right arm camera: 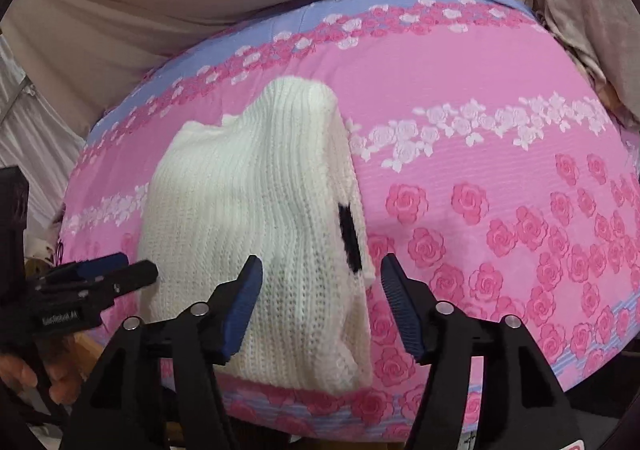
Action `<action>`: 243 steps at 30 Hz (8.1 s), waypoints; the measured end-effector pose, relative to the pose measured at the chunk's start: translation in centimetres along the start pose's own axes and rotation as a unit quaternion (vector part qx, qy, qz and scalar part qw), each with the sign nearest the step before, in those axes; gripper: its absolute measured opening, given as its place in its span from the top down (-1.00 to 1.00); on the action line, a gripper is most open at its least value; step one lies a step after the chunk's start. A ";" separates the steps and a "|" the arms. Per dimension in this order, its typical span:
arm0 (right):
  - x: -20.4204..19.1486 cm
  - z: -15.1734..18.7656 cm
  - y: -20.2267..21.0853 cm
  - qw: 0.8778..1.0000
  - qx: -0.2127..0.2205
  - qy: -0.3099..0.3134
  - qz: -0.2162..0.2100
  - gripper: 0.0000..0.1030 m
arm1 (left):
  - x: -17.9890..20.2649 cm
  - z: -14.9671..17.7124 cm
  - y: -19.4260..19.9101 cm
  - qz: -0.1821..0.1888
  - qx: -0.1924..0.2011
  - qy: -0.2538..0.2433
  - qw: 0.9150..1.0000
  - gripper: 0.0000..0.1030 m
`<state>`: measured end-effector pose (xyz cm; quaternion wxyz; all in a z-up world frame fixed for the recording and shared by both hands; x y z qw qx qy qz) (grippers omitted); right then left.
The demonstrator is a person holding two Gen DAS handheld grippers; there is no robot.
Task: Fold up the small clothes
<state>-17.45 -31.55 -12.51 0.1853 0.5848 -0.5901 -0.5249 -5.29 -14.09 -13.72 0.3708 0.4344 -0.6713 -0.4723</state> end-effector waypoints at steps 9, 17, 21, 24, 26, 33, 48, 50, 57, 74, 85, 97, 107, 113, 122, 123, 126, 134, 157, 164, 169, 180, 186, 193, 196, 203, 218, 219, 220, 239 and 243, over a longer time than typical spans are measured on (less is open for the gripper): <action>0.3 1.3 -4.8 0.995 -0.045 -0.065 -0.068 -0.32 | 1.6 -1.1 -2.6 0.002 -0.007 0.018 1.000 -0.87; 0.8 1.2 -6.1 0.988 -0.041 -0.108 -0.101 -0.45 | 1.3 -2.2 -4.8 0.013 -0.008 0.030 0.999 -0.91; 0.6 1.0 -6.2 0.987 -0.039 -0.112 -0.108 -0.29 | 1.2 -2.5 -4.4 0.032 -0.018 0.035 0.999 -0.67; -0.2 0.8 -5.6 0.986 -0.032 -0.114 -0.116 0.14 | 1.4 -2.6 -2.7 0.037 -0.016 0.029 0.999 -0.07; -1.0 0.5 -4.7 0.990 -0.023 -0.095 -0.101 0.27 | 1.7 -2.7 -1.1 0.035 -0.007 0.017 0.999 0.15; -4.6 -1.5 1.7 0.994 0.050 -0.038 -0.092 0.39 | 3.8 -4.1 5.8 0.054 0.047 -0.012 0.997 0.21; -14.7 -5.9 16.2 0.961 0.240 0.080 -0.110 0.51 | 0.1 -6.5 23.7 0.087 0.232 -0.046 0.968 0.22; -17.4 -6.3 16.8 0.953 0.259 0.101 -0.119 0.53 | -1.8 -6.7 25.5 0.083 0.254 -0.045 0.963 0.23; -25.0 -8.9 14.9 0.936 0.275 0.151 -0.158 0.58 | -9.2 -7.8 26.8 0.063 0.295 -0.014 0.953 0.28; -22.9 -2.0 -9.8 0.993 0.004 0.072 -0.091 -0.25 | -29.2 -0.2 3.5 0.051 0.050 0.130 0.989 -0.23; -23.4 -6.2 -12.4 0.992 0.008 0.026 -0.122 0.43 | -25.7 -3.8 4.1 0.111 0.061 0.081 0.989 0.39; -19.3 -5.6 -9.8 0.998 0.042 0.041 0.003 0.60 | -22.0 -3.5 3.1 -0.039 0.088 -0.028 0.995 0.01; -17.3 -2.7 -10.7 0.996 -0.029 -0.034 -0.079 -0.16 | -25.4 1.4 3.8 0.090 -0.016 0.083 0.992 -0.58; -16.8 -0.2 -14.2 0.977 -0.100 -0.106 -0.159 -0.29 | -24.5 2.7 -0.4 0.166 -0.087 0.123 0.975 0.02; -23.4 -7.8 -3.7 0.986 0.056 0.022 -0.156 0.56 | -21.2 -4.1 12.4 0.251 0.084 0.063 0.962 0.47; -24.5 -8.8 -1.5 0.984 0.086 0.053 -0.147 0.57 | -21.0 -4.5 13.8 0.261 0.103 0.057 0.958 0.47; -26.4 -10.5 3.8 0.974 0.144 0.128 -0.115 0.58 | -20.9 -4.0 14.8 0.260 0.125 0.037 0.957 0.41; -18.6 -1.9 -7.7 0.998 -0.016 0.055 -0.014 0.50 | -24.1 3.6 2.3 0.036 -0.013 0.033 0.999 0.10; -21.5 4.8 -13.8 0.981 -0.142 0.128 -0.004 0.74 | -25.7 3.1 5.2 -0.039 0.021 -0.037 0.998 -0.35; -19.6 0.3 -10.4 0.998 -0.024 0.032 -0.056 -0.29 | -25.3 0.4 2.1 0.079 -0.006 0.026 0.997 -0.76; -17.7 -0.5 -16.1 0.978 -0.079 -0.099 -0.167 -0.07 | -24.2 0.0 -0.6 0.107 -0.040 0.028 0.993 -0.19; -19.3 -2.6 -13.2 0.989 -0.044 0.137 0.035 0.21 | -20.0 1.3 0.8 0.002 0.007 -0.054 0.999 -0.10; -19.0 -2.2 -6.3 0.997 0.045 0.051 0.048 0.10 | -18.6 2.8 5.7 -0.067 0.077 -0.036 0.994 -0.45; -20.1 -0.9 -5.6 0.993 0.052 0.075 0.079 0.09 | -17.0 2.1 7.0 -0.124 0.126 -0.014 0.984 -0.49; -20.2 -0.2 -6.3 0.993 0.045 0.071 0.078 0.09 | -15.7 2.2 7.0 -0.133 0.135 -0.015 0.982 -0.49; -20.6 0.9 -5.6 0.993 0.052 0.073 0.077 0.09 | -15.9 2.9 7.3 -0.150 0.135 0.006 0.979 -0.49; -22.2 1.5 -5.2 0.992 0.055 0.089 0.069 0.09 | -15.5 4.0 8.3 -0.180 0.150 0.008 0.972 -0.48; -22.3 1.5 -5.2 0.992 0.055 0.091 0.069 0.09 | -15.5 4.0 8.3 -0.180 0.150 0.008 0.972 -0.48; -22.4 1.6 -5.2 0.992 0.056 0.092 0.069 0.09 | -15.5 4.0 8.3 -0.182 0.150 0.009 0.972 -0.48; -22.8 1.4 -5.7 0.992 0.050 0.094 0.068 0.09 | -15.9 3.7 8.0 -0.195 0.145 0.016 0.970 -0.46; -22.9 1.2 -5.8 0.992 0.051 0.095 0.072 0.09 | -16.0 3.5 7.8 -0.193 0.143 0.015 0.970 -0.45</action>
Point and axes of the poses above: each gripper's, at about its wrist camera, not at the fingertips, and y roughly against the way its jaws point, x to its right, z to its underside, the point moved 4 cm from there along -y, roughly the way its jaws point, and after that the axes turned 7 degrees about -z, right-handed, at the moved point
